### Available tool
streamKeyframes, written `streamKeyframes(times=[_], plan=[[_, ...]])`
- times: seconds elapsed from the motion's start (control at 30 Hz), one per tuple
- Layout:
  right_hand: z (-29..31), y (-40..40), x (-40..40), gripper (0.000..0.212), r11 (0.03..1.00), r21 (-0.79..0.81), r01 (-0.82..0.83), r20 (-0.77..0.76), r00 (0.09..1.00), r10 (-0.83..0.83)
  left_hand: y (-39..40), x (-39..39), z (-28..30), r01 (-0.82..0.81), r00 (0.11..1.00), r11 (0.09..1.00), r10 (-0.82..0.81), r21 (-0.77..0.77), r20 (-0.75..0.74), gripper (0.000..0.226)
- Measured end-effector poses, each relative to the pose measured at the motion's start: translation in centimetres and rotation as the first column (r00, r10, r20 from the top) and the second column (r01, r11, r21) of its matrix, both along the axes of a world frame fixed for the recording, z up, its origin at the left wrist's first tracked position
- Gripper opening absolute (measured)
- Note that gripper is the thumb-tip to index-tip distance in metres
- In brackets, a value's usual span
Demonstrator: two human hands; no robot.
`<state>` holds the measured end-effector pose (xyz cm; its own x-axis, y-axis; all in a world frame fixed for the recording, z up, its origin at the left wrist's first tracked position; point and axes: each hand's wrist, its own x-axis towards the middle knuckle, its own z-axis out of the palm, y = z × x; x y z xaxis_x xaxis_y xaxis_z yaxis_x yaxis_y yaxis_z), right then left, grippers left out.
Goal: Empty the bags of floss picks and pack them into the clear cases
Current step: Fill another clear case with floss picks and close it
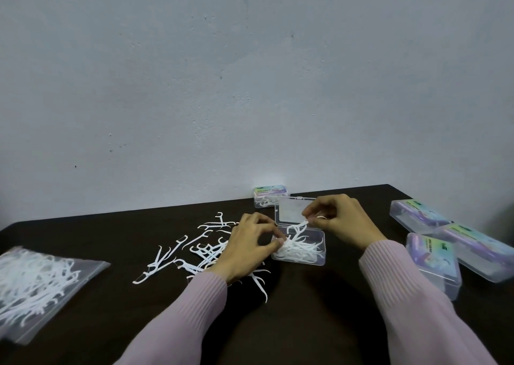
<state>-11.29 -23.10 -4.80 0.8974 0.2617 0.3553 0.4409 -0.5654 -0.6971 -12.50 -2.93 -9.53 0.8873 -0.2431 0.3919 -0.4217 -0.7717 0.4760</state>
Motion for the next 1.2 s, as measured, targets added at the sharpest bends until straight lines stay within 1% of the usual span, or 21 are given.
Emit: streamKeyframes(times=[0.13,0.23,0.33,0.4,0.5,0.6,0.67,0.77,0.83,0.93,1.03,1.07,1.1,1.13,1.2], plan=[[0.3,-0.1,-0.2,0.016,0.994,0.112,0.006,0.004,1.000,-0.006,-0.4,0.0,0.1,-0.087,0.996,0.996,0.087,-0.007,0.032,0.018],[0.5,0.3,-0.4,0.017,0.985,0.172,-0.017,0.003,1.000,0.016,-1.0,0.0,0.1,-0.111,0.993,0.988,0.115,-0.103,0.030,0.024],[0.5,0.6,-0.5,0.017,0.975,0.218,-0.034,-0.001,0.999,0.035,-1.5,-0.1,0.2,-0.126,0.990,0.974,0.136,-0.190,0.035,0.022],[0.6,0.5,-0.4,0.017,0.979,0.194,-0.067,-0.016,0.997,0.072,-1.8,0.0,0.4,-0.142,0.987,0.958,0.157,-0.250,0.040,0.022],[0.3,0.5,-0.2,0.021,0.988,0.079,-0.130,-0.063,0.989,0.135,-2.0,-0.1,0.8,-0.140,0.987,0.941,0.157,-0.308,0.032,0.014],[-0.2,1.1,0.0,0.025,0.983,-0.044,-0.181,-0.067,0.982,0.178,-2.4,-0.5,1.1,-0.156,0.985,0.957,0.170,-0.245,0.039,0.015],[-0.5,1.4,0.2,0.023,0.975,-0.045,-0.216,-0.075,0.974,0.212,-2.7,-1.0,1.3,-0.189,0.975,0.970,0.204,-0.150,0.093,0.019],[-0.7,1.5,0.4,0.012,0.979,0.037,-0.202,-0.103,0.973,0.205,-3.0,-1.4,1.5,-0.230,0.956,0.973,0.233,-0.037,0.176,0.023],[-0.7,1.5,0.4,0.006,0.978,0.110,-0.177,-0.085,0.979,0.187,-3.1,-1.4,1.3,-0.219,0.955,0.976,0.216,-0.008,0.205,0.022],[-0.3,1.4,0.3,0.005,0.964,0.240,-0.113,-0.031,0.992,0.124,-3.1,-1.4,1.3,-0.211,0.953,0.977,0.207,-0.007,0.222,0.019],[0.3,1.4,0.0,0.008,0.905,0.419,-0.068,-0.001,0.997,0.075,-3.0,-1.5,1.3,-0.229,0.939,0.973,0.214,0.025,0.271,0.018],[0.4,1.3,-0.1,0.010,0.894,0.445,-0.054,0.015,0.999,0.053,-2.9,-1.6,1.3,-0.231,0.934,0.972,0.206,0.051,0.293,0.017],[0.4,1.2,-0.1,0.010,0.903,0.428,-0.038,0.035,0.999,0.025,-3.0,-1.7,1.4,-0.227,0.933,0.970,0.192,0.084,0.303,0.017],[0.4,1.1,0.0,0.010,0.932,0.362,-0.021,0.058,0.998,0.000,-3.1,-1.9,1.4,-0.220,0.937,0.968,0.175,0.121,0.304,0.018],[0.1,1.1,0.0,0.012,0.991,0.136,0.007,0.092,0.996,-0.020,-3.3,-2.1,1.4,-0.205,0.942,0.961,0.143,0.183,0.302,0.022]])
